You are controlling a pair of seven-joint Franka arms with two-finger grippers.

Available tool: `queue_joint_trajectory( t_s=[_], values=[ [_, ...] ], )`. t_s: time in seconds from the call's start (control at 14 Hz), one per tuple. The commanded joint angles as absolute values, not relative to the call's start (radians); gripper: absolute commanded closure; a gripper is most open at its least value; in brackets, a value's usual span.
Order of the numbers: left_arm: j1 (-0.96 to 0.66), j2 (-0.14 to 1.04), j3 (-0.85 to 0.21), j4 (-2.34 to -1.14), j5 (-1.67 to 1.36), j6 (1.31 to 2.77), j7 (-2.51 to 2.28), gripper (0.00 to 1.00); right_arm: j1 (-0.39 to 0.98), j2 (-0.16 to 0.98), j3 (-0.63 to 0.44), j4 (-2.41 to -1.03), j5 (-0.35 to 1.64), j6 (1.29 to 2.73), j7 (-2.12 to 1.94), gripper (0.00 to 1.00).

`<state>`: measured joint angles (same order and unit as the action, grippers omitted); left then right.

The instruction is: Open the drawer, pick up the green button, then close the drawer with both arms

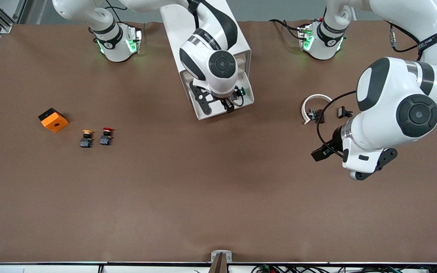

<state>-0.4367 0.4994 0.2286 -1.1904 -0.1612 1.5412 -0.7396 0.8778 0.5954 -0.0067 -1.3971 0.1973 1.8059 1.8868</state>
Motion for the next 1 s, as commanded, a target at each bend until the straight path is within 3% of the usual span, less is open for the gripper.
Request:
queue_joint_trajectory(
  t_s=[0.0, 0.29, 0.64, 0.93],
  values=[
    [-0.439, 0.443, 0.225, -1.226, -0.135, 1.548, -0.681, 0.00, 0.914, 0.658, -0.015, -1.362, 0.219, 1.841, 1.907, 0.00],
    [-0.433, 0.382, 0.227, -1.279, -0.129, 1.557, -0.589, 0.00, 0.942, 0.681, -0.015, -1.362, 0.230, 1.861, 1.905, 0.00],
    [-0.431, 0.241, 0.225, -1.497, -0.069, 1.699, -0.390, 0.00, 0.974, 0.692, -0.017, -1.370, 0.230, 1.859, 1.894, 0.00],
    [-0.436, 0.198, 0.227, -1.606, -0.068, 1.755, -0.353, 0.00, 0.980, 0.706, -0.017, -1.370, 0.222, 1.859, 1.894, 0.00]
  ],
)
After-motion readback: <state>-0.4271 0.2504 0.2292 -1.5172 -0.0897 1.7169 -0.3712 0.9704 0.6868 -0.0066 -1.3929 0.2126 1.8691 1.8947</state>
